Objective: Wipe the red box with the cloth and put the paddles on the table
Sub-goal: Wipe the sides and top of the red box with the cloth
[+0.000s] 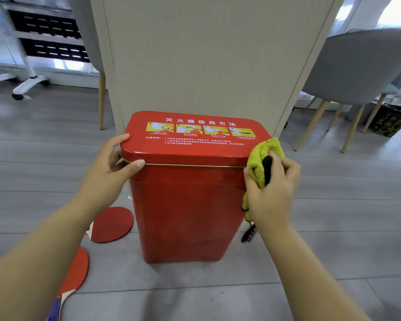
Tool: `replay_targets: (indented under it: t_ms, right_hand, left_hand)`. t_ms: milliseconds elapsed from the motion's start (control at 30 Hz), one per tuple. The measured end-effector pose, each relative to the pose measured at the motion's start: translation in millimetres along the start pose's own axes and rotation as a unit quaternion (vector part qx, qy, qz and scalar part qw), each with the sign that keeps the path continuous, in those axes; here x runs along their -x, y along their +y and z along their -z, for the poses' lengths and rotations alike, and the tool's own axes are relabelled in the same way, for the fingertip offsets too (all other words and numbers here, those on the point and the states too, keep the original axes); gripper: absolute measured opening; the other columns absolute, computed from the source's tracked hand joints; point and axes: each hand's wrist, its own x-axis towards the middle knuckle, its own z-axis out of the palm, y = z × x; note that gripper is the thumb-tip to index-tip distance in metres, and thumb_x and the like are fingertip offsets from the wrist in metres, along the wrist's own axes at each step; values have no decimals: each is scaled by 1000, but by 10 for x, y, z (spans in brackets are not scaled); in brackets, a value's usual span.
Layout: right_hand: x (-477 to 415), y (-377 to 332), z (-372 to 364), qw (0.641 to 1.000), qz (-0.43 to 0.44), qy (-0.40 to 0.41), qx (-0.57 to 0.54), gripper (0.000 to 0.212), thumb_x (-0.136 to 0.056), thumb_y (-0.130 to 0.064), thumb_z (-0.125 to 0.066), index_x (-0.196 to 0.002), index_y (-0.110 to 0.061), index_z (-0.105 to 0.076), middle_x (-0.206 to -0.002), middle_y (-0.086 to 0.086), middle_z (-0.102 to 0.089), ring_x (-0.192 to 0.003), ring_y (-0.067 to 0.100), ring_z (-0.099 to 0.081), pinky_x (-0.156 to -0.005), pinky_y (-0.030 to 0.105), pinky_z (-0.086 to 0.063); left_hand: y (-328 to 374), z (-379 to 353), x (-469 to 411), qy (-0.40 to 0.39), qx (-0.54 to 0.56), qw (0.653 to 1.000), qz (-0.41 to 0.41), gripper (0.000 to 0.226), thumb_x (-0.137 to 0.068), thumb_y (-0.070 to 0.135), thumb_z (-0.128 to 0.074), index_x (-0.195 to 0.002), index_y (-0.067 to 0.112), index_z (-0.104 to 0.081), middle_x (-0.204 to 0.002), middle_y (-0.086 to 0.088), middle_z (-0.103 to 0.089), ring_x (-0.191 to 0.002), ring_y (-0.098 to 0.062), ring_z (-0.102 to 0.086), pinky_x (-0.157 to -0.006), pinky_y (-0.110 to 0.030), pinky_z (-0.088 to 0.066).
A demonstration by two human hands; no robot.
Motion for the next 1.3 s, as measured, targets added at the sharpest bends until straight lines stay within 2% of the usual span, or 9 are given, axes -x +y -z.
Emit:
replay_targets:
  t_ms: [133,233,433,567,667,800,900,1067,1300]
  right_hand:
    - [83,82,-46,994,84,24,58,58,-79,-23,-71,-131,-5,-55,-116,10,-37,-104,25,-39,-92,39,-38]
    - [130,35,-130,988,142,27,53,54,-78,-25,-74,-126,-5,-60,-112,6,-35,-98,25,-42,-82,50,-44]
    - [205,-346,-497,964,257,-2,72,47,-77,-30,-74,-120,-13,-66,-110,3,-38,-94,23,-43,-79,42,-41]
    - [220,-604,-781,935,349,-9,60,43,-83,-25,-67,-124,-22,-56,-113,0,-38,-93,28,-50,-69,47,-44]
    - [239,-758,-934,912,402,21,73,39,-84,-19,-65,-121,-24,-57,-111,-2,-41,-93,23,-42,-70,41,-35]
    - [211,-874,-1042,864,493,30,97,28,-87,-16,-61,-112,-24,-70,-109,-4,-44,-91,20,-43,-71,38,-28]
    - [176,-898,-1061,835,539,22,107,25,-95,-20,-49,-104,-24,-72,-108,-6,-44,-87,18,-42,-73,35,-26]
    - [199,-815,-1102,790,600,1,128,21,-92,-20,-51,-92,-24,-72,-108,-7,-43,-88,16,-41,-75,33,-28]
    - [169,-455,-855,831,532,42,156,25,-94,-29,-52,-111,-37,-68,-111,-10,-44,-94,17,-40,-79,35,-27]
  left_hand:
    - [18,9,-6,-3,3,1000,-11,49,-84,28,-61,-129,39,-43,-119,12,-62,-108,-8,-60,-93,-36,-48]
    - [48,32,-14,8,-9,1000,-14,40,-91,29,-54,-129,37,-45,-115,15,-61,-98,4,-61,-81,-26,-49]
    - [79,179,-122,18,-69,997,-17,23,-98,34,-41,-111,46,-55,-106,17,-60,-102,-5,-58,-82,-35,-50]
    - [132,281,-234,2,-128,991,-43,21,-98,28,-44,-108,35,-60,-96,32,-56,-82,25,-52,-75,-12,-42]
    - [157,351,-299,-32,-150,987,-52,17,-96,27,-47,-101,36,-61,-96,32,-55,-80,25,-51,-66,-4,-39]
    - [140,426,-371,-55,-195,975,-90,15,-93,29,-52,-99,38,-63,-115,17,-58,-107,6,-50,-93,-11,-33]
    - [142,440,-389,-63,-218,968,-106,17,-94,29,-51,-103,32,-65,-125,20,-52,-116,8,-44,-95,-1,-27]
    - [107,367,-335,-35,-206,972,-105,24,-96,29,-48,-114,29,-63,-127,26,-49,-120,6,-44,-103,-17,-32]
    - [-49,160,-177,55,-172,977,-116,33,-89,48,-48,-118,36,-59,-136,22,-49,-124,0,-47,-103,-27,-38]
